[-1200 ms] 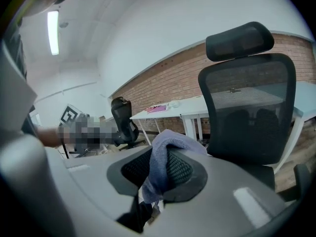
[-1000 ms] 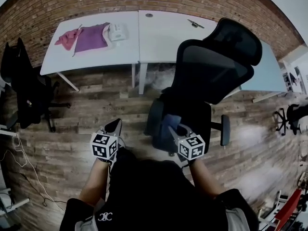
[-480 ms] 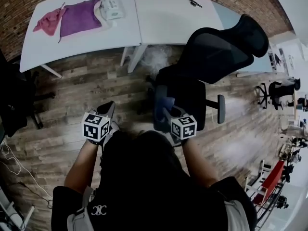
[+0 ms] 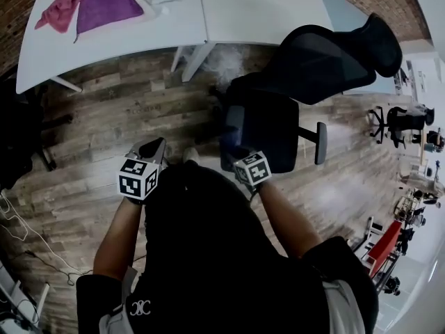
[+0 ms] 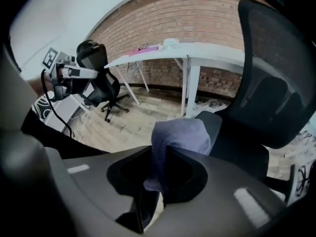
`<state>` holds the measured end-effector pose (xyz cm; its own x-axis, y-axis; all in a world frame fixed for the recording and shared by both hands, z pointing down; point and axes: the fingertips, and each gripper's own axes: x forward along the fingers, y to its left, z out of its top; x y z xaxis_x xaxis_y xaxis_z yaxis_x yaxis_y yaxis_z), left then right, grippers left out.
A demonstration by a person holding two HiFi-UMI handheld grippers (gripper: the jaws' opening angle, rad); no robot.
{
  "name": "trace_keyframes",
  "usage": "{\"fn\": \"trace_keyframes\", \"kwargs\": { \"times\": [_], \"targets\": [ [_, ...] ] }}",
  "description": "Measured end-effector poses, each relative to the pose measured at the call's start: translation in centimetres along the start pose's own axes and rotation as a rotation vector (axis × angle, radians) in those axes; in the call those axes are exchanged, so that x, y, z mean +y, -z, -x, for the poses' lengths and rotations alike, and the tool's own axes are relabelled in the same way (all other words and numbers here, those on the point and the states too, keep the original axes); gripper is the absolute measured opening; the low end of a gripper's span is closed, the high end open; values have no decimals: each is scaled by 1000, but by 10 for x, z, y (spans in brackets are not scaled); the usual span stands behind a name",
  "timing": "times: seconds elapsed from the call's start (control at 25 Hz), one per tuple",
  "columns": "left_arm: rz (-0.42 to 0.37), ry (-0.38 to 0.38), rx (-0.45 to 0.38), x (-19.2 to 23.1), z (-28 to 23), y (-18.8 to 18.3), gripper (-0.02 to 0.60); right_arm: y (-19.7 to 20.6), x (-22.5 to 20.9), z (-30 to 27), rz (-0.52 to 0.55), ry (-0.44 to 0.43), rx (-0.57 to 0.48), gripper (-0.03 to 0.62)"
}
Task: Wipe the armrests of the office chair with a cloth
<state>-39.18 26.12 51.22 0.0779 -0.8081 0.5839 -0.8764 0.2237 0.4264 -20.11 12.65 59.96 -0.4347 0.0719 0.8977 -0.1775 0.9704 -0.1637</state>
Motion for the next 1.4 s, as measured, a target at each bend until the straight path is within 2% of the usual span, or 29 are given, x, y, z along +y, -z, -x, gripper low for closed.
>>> {"fn": "trace_keyframes", "kwargs": {
  "times": [0.16, 0.32, 0.44, 0.72, 1.04, 1.4],
  "targets": [
    [13, 7, 21, -6, -6, 13, 6, 23, 18, -11, 85, -60, 92, 75],
    [9, -1, 30, -10, -10, 18, 6, 48, 33, -16, 79, -112, 158, 75],
    [10, -12, 21, -15, -8, 16, 6, 51, 32, -25, 81, -121, 163, 75],
    [35, -57, 16, -22, 5, 23, 6, 31, 14, -63, 97, -105, 146, 75],
    [109, -129, 5, -29, 20, 39, 6, 10, 1, -85, 145, -105, 146, 75],
    [119, -193, 25, -36, 25, 41, 6, -39, -39, -104, 170, -78, 82, 77]
  ]
}}
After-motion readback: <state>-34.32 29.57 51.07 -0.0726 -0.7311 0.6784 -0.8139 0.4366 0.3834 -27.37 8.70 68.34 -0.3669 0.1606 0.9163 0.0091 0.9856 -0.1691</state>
